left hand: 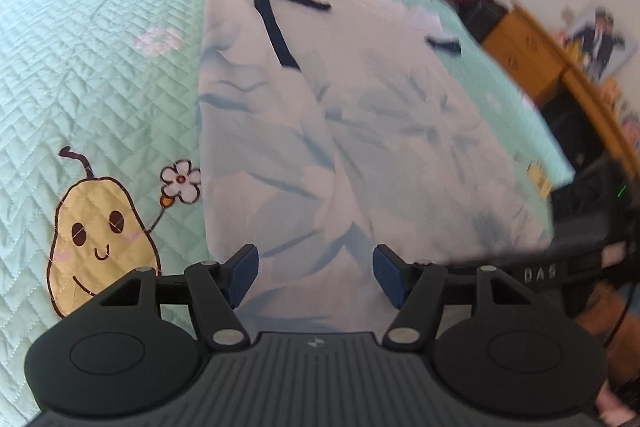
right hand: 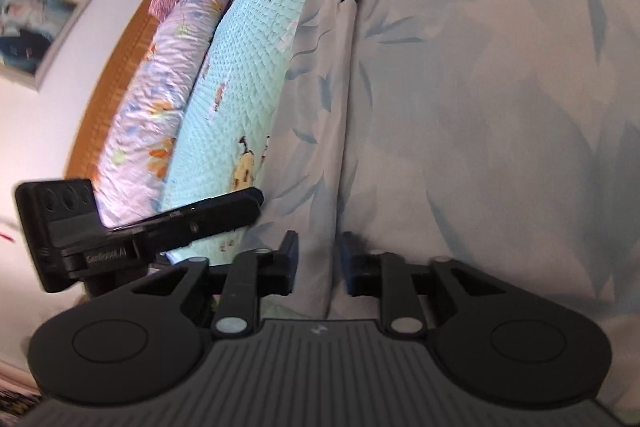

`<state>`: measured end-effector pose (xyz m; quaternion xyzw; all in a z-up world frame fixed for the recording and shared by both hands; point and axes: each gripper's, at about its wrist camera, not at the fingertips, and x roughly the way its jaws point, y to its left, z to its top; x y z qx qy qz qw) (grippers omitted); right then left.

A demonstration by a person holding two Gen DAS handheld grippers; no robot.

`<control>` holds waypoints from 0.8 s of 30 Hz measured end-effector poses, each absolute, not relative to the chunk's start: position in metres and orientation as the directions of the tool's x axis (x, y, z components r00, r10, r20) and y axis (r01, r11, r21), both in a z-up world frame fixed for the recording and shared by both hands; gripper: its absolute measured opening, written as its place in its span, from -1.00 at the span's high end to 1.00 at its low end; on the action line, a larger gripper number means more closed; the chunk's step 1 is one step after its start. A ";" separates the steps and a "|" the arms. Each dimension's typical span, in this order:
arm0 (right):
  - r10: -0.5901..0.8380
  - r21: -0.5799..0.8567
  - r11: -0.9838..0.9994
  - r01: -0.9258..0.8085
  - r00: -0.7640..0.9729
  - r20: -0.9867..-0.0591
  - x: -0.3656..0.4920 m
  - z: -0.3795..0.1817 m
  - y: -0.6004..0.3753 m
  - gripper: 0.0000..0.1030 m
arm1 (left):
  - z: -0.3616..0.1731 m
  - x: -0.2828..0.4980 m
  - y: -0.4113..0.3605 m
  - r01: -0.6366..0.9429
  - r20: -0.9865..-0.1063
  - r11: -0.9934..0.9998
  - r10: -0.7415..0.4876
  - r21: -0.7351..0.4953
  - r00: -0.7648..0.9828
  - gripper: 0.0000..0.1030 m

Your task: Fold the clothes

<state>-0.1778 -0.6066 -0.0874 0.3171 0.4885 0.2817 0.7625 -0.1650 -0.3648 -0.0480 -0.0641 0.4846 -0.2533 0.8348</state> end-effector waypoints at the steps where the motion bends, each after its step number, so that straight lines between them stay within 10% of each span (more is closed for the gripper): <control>1: 0.705 0.706 0.688 -0.168 0.385 -0.596 -0.180 -0.083 -0.601 0.86 | -0.051 -0.166 -0.368 0.369 -0.786 0.866 -0.474 -0.336 0.396 -0.28; 6: 0.649 0.605 0.754 -0.258 0.435 -0.624 -0.188 -0.074 -0.595 0.94 | -0.054 -0.173 -0.373 0.399 -0.802 0.873 -0.441 -0.280 0.403 -0.29; 11: 0.710 0.729 0.665 -0.163 0.442 -0.548 -0.186 -0.076 -0.630 0.47 | -0.049 -0.173 -0.381 0.435 -0.812 0.854 -0.457 -0.286 0.363 -0.31; 15: 0.721 0.772 0.629 -0.093 0.439 -0.536 -0.180 -0.081 -0.659 0.51 | -0.042 -0.168 -0.395 0.451 -0.837 0.851 -0.439 -0.270 0.328 -0.31; 24: 0.451 0.859 0.503 0.096 0.819 -0.355 -0.121 -0.050 -0.798 -0.14 | 0.021 -0.111 -0.450 0.428 -0.785 0.851 -0.478 -0.303 0.394 -0.34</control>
